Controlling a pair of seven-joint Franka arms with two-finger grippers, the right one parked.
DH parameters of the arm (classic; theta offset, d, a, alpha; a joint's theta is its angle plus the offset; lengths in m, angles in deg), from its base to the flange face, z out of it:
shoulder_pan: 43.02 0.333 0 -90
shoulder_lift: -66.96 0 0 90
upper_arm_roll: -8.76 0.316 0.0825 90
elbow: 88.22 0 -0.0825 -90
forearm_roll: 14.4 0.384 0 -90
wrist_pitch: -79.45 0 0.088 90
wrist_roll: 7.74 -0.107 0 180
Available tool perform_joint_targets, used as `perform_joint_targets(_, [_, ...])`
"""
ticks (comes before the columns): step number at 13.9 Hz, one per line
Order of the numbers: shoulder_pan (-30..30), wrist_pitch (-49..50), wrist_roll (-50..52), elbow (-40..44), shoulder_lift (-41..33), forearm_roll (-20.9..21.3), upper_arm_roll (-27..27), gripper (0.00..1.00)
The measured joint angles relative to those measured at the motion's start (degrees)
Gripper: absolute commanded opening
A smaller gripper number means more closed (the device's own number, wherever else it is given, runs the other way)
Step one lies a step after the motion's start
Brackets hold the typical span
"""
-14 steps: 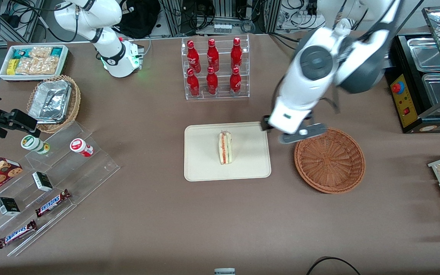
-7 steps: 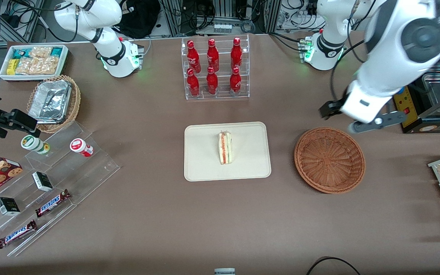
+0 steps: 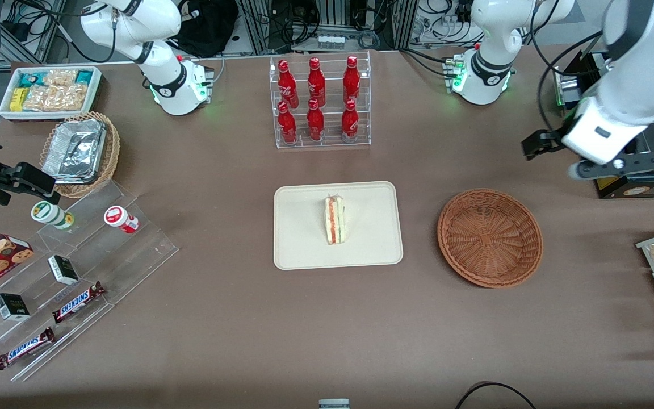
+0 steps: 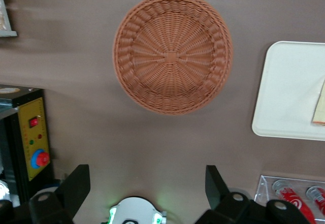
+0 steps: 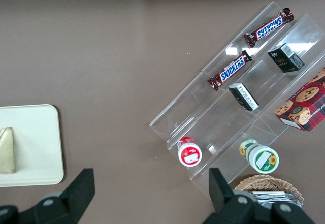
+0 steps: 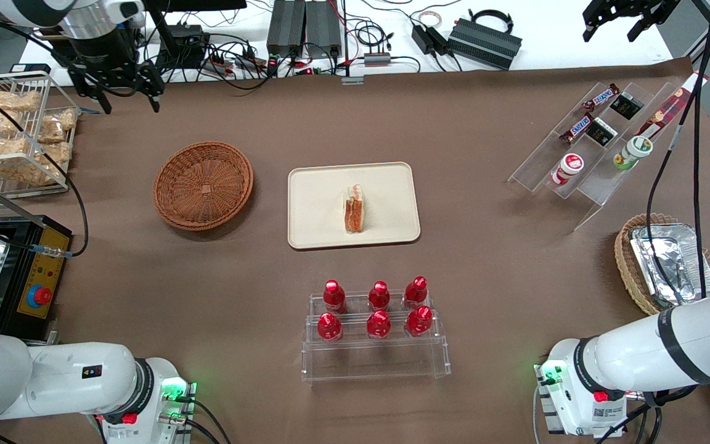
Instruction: Place sandwich from basket to tray
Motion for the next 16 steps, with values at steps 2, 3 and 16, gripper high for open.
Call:
perform_joint_targets(2, [-0.08, -0.01, -2.44, 0.05, -0.56, -0.04, 2.9, 1.0])
perform_joint_targets(3, [-0.08, -0.11, -3.18, 0.28, -0.6, -0.08, 3.83, 1.0])
perform_joint_targets(16, [-0.18, -1.77, -3.69, 4.81, 0.98, -0.06, 4.31, 1.0])
